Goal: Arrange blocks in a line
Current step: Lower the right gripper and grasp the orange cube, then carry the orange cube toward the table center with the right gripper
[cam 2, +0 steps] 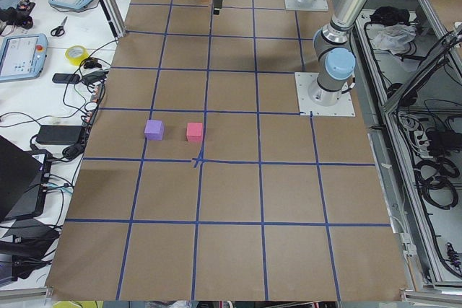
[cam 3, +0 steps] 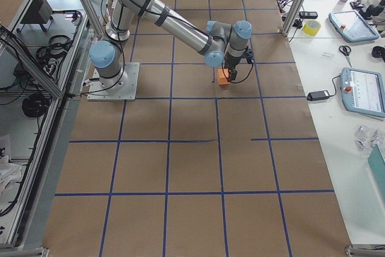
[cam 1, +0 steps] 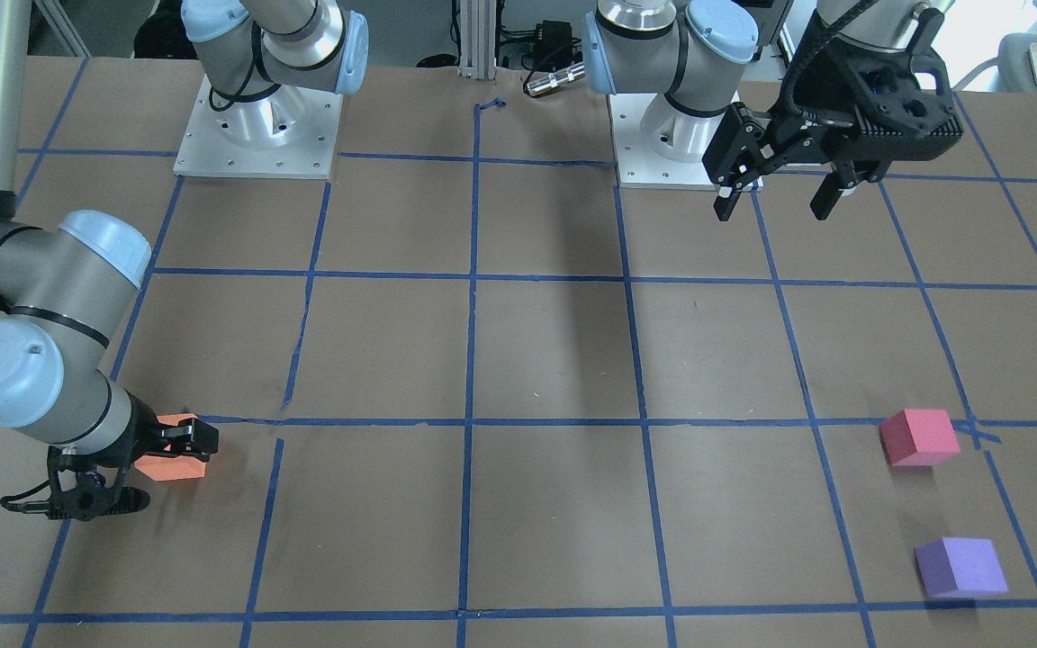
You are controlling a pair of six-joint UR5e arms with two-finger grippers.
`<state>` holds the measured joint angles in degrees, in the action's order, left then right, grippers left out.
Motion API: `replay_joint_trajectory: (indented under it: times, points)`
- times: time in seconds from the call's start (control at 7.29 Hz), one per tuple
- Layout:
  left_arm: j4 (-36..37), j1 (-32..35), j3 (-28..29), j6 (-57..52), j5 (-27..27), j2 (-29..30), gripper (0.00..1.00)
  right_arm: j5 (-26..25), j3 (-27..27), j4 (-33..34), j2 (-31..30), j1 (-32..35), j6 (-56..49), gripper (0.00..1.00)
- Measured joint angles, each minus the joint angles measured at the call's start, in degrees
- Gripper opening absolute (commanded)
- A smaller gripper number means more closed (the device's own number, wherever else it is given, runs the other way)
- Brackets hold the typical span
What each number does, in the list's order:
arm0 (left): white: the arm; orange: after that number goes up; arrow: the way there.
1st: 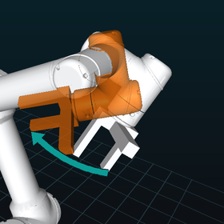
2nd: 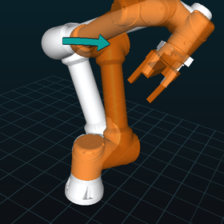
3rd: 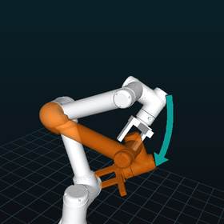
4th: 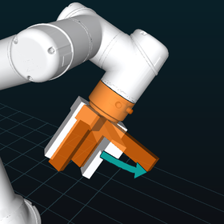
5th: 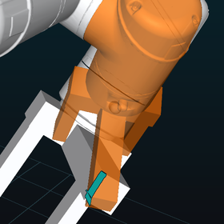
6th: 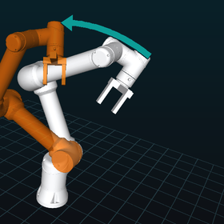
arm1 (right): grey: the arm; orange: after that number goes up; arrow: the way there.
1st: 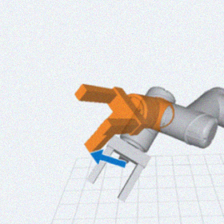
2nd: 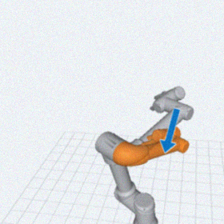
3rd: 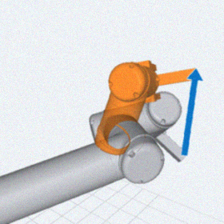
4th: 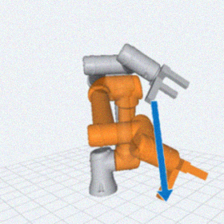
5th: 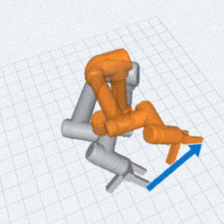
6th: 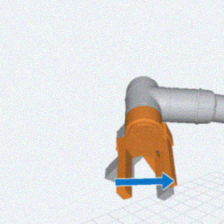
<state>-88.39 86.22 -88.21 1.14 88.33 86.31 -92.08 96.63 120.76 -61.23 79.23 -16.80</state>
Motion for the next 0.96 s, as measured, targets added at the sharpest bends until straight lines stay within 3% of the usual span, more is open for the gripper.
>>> replay_joint_trajectory:
  times: [0.14, 0.55, 0.96]
  points:
    - [0.00, 0.00, -0.02, 0.00, 0.00, 0.00, 1.00, -0.05, 0.71, 0.10, 0.03, -0.09, 0.00, 0.00]
    - [-0.03, 0.00, -0.03, 0.00, 0.00, -0.08, 1.00, -0.37, 0.16, 0.06, -0.60, -0.21, -0.07, 0.00]
    - [-0.07, -0.02, 0.00, 0.00, 0.00, -0.13, 1.00, 1.88, -6.42, -2.62, -2.88, 2.42, 3.21, 0.00]
